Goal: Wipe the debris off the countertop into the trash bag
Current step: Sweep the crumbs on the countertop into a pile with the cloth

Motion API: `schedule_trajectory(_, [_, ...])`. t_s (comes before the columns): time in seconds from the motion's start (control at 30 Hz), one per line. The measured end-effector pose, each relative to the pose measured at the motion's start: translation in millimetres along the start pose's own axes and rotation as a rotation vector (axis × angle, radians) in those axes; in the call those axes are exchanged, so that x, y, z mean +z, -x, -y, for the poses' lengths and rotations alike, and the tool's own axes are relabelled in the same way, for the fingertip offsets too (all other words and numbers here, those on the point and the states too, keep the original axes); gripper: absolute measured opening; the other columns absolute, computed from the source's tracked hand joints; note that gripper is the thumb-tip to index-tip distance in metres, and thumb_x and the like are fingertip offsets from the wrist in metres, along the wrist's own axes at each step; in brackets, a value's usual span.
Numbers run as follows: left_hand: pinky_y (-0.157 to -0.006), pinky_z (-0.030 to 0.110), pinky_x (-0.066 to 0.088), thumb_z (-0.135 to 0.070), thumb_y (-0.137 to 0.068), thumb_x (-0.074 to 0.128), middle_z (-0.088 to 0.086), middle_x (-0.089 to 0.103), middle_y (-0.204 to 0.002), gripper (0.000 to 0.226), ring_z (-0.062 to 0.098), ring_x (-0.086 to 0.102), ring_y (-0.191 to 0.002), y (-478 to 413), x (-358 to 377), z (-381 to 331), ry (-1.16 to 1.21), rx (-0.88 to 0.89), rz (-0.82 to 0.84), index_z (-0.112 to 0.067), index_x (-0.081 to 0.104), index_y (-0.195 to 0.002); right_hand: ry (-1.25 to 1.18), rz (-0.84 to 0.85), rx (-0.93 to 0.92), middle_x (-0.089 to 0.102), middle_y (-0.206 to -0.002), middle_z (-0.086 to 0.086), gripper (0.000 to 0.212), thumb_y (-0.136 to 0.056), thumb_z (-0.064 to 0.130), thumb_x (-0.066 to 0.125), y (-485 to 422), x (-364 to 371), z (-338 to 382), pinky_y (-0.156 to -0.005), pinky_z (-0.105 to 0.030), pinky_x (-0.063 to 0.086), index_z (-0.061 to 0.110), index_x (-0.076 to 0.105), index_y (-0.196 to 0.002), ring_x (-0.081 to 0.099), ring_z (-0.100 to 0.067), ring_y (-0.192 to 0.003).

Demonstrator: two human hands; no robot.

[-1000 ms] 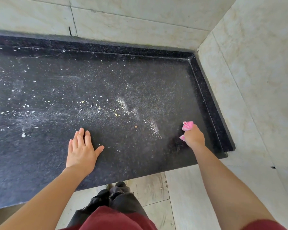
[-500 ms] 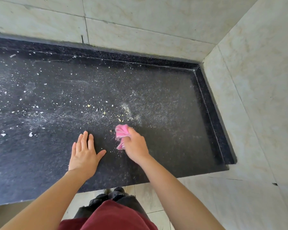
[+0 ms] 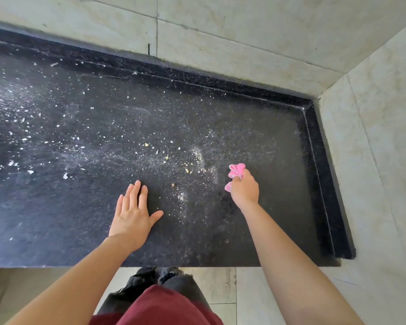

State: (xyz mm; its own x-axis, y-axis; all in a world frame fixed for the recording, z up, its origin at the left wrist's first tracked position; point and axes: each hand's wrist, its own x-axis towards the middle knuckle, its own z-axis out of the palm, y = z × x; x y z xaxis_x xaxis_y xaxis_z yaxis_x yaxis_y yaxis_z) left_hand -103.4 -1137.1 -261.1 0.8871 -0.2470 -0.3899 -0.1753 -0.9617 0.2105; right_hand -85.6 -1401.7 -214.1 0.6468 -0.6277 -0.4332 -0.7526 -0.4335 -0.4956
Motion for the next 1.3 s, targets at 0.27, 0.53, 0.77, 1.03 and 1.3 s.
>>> schedule_trajectory(0.27, [-0.119,0.039,-0.005,-0.059,-0.094,0.020,0.009,-0.013,-0.159,0.079,0.025,-0.013,-0.147,-0.2,-1.4,-1.9,-0.028,-0.021,0.020,-0.009,-0.005,-0.151,-0.044,0.406,-0.244,0.067,-0.106,0.004,0.041,-0.096,0.015,0.038,40.5,57.4,49.9,-0.069,-0.024,0.049,0.027,0.051,-0.134,0.062,-0.013,-0.089])
schedule_trajectory(0.53, [-0.119,0.039,-0.009,-0.060,-0.094,0.017,0.006,-0.020,-0.158,0.080,0.023,-0.018,-0.146,1.1,-1.4,0.0,-0.027,-0.021,0.052,-0.010,-0.010,-0.150,-0.059,0.042,-0.132,0.071,-0.087,0.010,0.029,-0.087,0.015,0.047,-25.9,-41.0,9.5,-0.081,-0.015,0.046,0.030,0.064,-0.104,0.068,0.003,-0.080])
schedule_trajectory(0.77, [-0.116,0.036,-0.014,-0.061,-0.093,0.017,0.004,-0.023,-0.157,0.081,0.018,-0.024,-0.143,-1.1,0.7,2.0,-0.005,-0.030,0.066,-0.011,-0.013,-0.150,0.025,-0.060,0.068,0.062,-0.120,-0.010,0.036,-0.092,0.010,0.040,-70.3,-39.9,4.6,-0.085,-0.029,0.039,0.008,0.060,-0.123,0.056,-0.032,-0.112])
schedule_trajectory(1.03, [-0.116,0.036,-0.014,-0.063,-0.090,0.015,-0.002,-0.028,-0.154,0.083,0.012,-0.029,-0.138,-1.8,-0.6,0.5,0.012,-0.038,0.070,-0.012,-0.014,-0.149,-0.020,0.207,-0.258,0.069,-0.107,-0.003,0.038,-0.093,0.016,0.037,-4.9,77.9,82.8,-0.083,-0.036,0.051,0.022,0.058,-0.124,0.064,-0.026,-0.098])
schedule_trajectory(1.3, [-0.119,0.036,-0.004,-0.050,-0.098,0.024,0.004,-0.011,-0.160,0.071,0.021,-0.011,-0.147,2.4,-8.5,5.9,0.083,0.015,0.004,-0.010,-0.003,-0.151,-0.227,0.361,-0.234,0.073,-0.091,0.000,0.030,-0.084,0.024,0.052,-1.9,42.7,64.2,-0.079,-0.036,0.050,0.027,0.067,-0.110,0.070,-0.022,-0.088])
